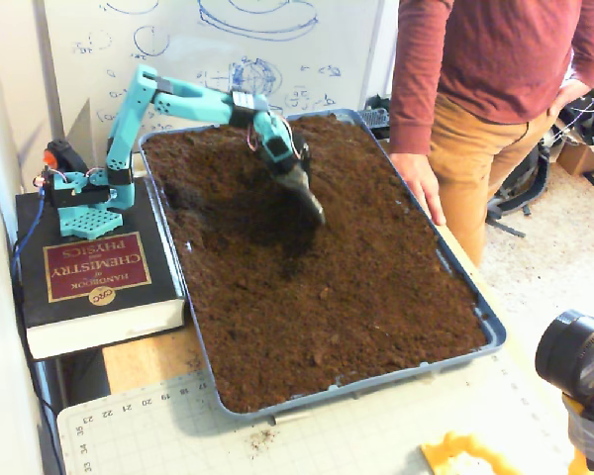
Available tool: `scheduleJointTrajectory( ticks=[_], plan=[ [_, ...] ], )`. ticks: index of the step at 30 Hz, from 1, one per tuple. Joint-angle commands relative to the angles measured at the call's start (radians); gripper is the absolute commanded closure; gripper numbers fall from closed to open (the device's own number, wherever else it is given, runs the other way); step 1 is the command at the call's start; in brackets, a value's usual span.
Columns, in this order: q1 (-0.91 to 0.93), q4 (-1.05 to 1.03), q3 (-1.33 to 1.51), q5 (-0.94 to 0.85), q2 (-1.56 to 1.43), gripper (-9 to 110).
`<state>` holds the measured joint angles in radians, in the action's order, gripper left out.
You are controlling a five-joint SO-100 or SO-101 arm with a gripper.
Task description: Build a berm.
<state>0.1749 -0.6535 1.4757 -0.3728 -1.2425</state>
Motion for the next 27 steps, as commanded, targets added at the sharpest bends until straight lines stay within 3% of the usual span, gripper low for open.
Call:
scheduleJointTrajectory(
  ticks=[1,9,14,21,27],
  plan=[
    [-0.005,0.029,-0.095,0.078,-0.184,101],
    [-0.011,-0.198,-0.081,0.112,-0.308,101],
    [-0.048,-0.345,0.130,0.112,-0.456,101],
    [-0.106,-0.249,0.611,0.235,-0.746,101],
    [-0.158,-0.041,0.920,0.291,-0.781,101]
  ],
)
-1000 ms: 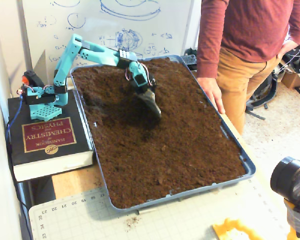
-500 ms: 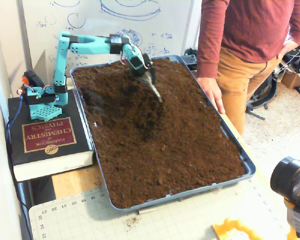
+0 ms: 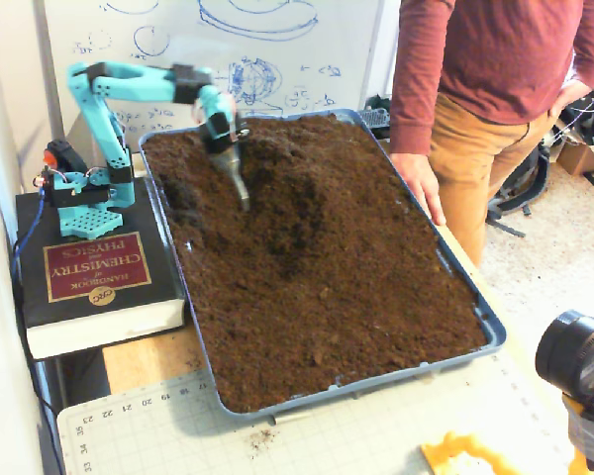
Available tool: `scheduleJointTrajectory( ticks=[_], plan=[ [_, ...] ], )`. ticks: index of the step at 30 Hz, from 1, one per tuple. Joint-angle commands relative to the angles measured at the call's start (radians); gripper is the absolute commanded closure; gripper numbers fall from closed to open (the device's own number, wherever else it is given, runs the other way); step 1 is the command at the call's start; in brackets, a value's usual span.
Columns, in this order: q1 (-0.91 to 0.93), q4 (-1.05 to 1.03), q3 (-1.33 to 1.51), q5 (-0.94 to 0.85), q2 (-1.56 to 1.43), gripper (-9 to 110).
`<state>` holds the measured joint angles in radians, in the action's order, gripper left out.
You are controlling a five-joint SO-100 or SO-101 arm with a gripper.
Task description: Build a berm.
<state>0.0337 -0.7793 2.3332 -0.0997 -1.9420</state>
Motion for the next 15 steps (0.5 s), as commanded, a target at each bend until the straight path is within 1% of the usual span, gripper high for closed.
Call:
scheduleJointTrajectory(
  ticks=[1,7,15],
  plan=[
    [-0.018,0.103,0.101,0.017,-0.081,101],
    [-0.023,0.137,0.267,0.012,-0.086,101],
    [-0.038,0.149,0.347,0.011,-0.083,101]
  ],
)
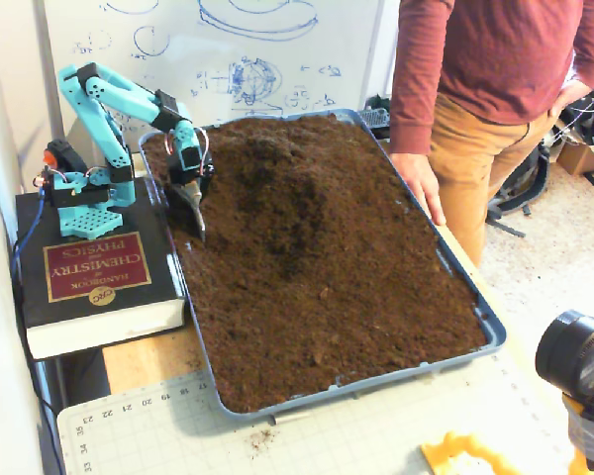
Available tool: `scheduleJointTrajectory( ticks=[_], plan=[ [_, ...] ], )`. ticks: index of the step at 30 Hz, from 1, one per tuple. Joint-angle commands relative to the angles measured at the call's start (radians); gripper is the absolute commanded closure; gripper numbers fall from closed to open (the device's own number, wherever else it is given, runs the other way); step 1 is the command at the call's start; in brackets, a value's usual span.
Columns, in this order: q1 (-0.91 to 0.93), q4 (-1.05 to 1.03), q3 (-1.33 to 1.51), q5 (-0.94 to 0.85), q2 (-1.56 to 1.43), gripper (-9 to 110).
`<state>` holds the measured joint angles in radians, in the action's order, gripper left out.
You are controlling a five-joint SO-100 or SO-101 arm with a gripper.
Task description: Build a berm.
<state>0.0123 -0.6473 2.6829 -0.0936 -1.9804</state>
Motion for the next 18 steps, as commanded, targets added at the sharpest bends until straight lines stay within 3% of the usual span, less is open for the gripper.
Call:
scheduleJointTrajectory(
  ticks=[1,18],
  plan=[
    [-0.017,0.018,-0.002,0.005,-0.043,101],
    [-0.028,0.020,-0.308,0.006,0.262,101]
  ],
)
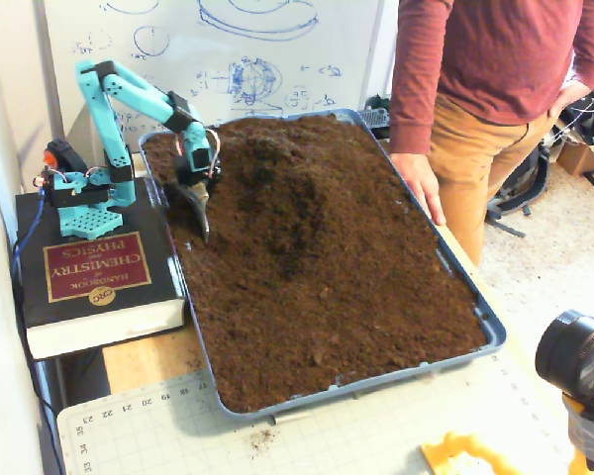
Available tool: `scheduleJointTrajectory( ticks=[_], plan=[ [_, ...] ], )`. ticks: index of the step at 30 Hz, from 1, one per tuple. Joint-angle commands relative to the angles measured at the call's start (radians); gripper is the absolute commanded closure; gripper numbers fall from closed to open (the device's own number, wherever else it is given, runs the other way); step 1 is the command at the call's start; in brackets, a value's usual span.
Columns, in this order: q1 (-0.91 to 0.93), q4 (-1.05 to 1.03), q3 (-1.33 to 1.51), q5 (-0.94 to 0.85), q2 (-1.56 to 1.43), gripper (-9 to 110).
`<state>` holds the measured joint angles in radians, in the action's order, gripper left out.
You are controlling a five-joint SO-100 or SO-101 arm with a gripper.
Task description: Build a berm.
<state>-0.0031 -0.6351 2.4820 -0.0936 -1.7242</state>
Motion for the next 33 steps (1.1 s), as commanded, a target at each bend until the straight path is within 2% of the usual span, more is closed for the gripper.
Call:
scheduleJointTrajectory(
  ticks=[1,13,26,33],
  plan=[
    [-0.012,0.008,-0.127,0.006,0.015,101],
    [-0.002,-0.008,-0.255,0.006,0.120,101],
    [-0.012,-0.037,0.032,0.008,-0.273,101],
    [-0.011,-0.032,0.141,0.005,-0.265,101]
  ],
)
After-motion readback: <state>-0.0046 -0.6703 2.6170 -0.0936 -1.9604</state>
